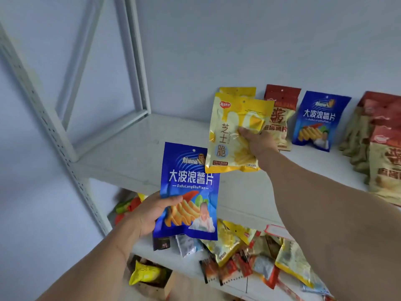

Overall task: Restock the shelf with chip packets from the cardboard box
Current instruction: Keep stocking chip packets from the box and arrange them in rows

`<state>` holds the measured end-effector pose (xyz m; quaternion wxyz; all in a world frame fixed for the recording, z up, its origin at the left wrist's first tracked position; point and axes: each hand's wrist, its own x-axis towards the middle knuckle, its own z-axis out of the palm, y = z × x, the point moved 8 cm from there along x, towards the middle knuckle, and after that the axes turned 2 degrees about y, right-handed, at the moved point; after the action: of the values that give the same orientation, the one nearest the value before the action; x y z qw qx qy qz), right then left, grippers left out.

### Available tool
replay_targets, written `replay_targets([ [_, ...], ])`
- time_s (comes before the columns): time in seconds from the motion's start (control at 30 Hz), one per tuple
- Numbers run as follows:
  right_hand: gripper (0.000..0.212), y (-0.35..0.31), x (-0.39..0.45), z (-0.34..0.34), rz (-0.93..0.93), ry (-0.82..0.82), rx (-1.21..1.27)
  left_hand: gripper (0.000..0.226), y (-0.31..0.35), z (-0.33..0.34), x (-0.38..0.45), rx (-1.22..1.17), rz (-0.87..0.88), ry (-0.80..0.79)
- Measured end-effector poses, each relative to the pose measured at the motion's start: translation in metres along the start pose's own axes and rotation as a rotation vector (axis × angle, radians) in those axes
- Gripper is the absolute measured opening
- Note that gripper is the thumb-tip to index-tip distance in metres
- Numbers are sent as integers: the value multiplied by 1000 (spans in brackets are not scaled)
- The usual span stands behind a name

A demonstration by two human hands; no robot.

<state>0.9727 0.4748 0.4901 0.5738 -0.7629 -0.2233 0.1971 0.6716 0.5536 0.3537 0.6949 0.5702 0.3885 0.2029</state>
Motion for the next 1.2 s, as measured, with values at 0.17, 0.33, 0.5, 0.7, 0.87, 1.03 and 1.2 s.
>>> replay_targets([
  [0.17, 62, 0, 78, 8, 40, 84, 2, 20, 45, -2, 80, 89, 50, -57],
  [0.33, 69, 7, 146, 25, 99, 158, 37, 23, 82, -15, 156, 121, 49, -113],
  [0.5, 52, 21, 199, 39, 118, 182, 33, 20, 88, -20, 206, 87, 8, -126],
  [0.7, 28, 27, 245, 66, 118, 152, 52, 28, 101, -30, 246, 32, 14, -96],
  [0.87, 40, 38, 277, 83, 113, 137, 9, 43, 107, -40, 270, -16, 14, -87],
  [1.03, 39, 44, 295, 89, 108, 182, -15, 84, 112, -33, 286, -39, 4, -123],
  [1.2, 42, 46, 298, 90, 100, 234, 9, 77, 111, -28, 294, -72, -14, -160],
])
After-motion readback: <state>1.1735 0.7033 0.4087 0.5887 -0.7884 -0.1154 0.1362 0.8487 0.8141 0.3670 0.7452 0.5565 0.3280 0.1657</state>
